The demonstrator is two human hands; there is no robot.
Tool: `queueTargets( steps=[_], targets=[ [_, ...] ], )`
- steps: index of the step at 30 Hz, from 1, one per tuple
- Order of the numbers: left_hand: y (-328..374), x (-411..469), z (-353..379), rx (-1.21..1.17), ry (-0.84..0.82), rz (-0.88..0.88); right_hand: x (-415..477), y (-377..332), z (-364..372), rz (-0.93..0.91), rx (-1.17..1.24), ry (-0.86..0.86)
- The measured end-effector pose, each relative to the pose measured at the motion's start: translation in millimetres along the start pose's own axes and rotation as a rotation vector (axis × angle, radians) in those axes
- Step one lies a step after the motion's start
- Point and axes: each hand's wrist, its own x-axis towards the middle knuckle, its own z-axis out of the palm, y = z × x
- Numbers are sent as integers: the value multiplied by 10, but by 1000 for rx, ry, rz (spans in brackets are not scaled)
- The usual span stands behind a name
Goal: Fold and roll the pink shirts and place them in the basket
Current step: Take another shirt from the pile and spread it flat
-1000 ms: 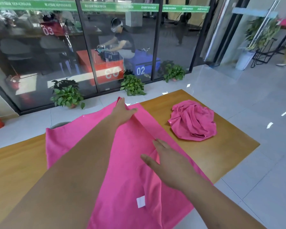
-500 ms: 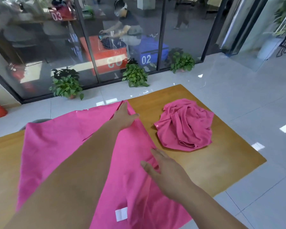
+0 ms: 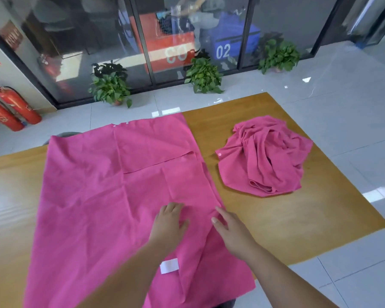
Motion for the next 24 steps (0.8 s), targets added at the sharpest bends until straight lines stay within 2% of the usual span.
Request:
queueTargets(
  steps=[4,8,9,11,13,15,17,19,24],
  targets=[
    [-67,-310,78,76,-54,3,-197,64,103,2,-51,41],
    [18,-334,-33,-36,-113,-77,-433,103,236,23,-72,116],
    [54,-344,-66,-129,-122,-95,-498,96,273,28,-53,129],
    [190,-396,-165,-473,-219,-96,-601,107,362,46,59,187],
    [325,-502,-252,-817,-436,-69,-707,131,442,113,301,253],
    [343,-617,-250,-882,-474,-26,-818,184,526,212,568,319],
    [218,-728,-178,-820,-319,-47,-949,177,560,312,763,362],
    [35,-875,-121,-654,-221,-51,-1033,166,542,316,847,379],
    [-385,-1388,55,-125,-153,164,-1009,295,549,262,565,380]
  ],
)
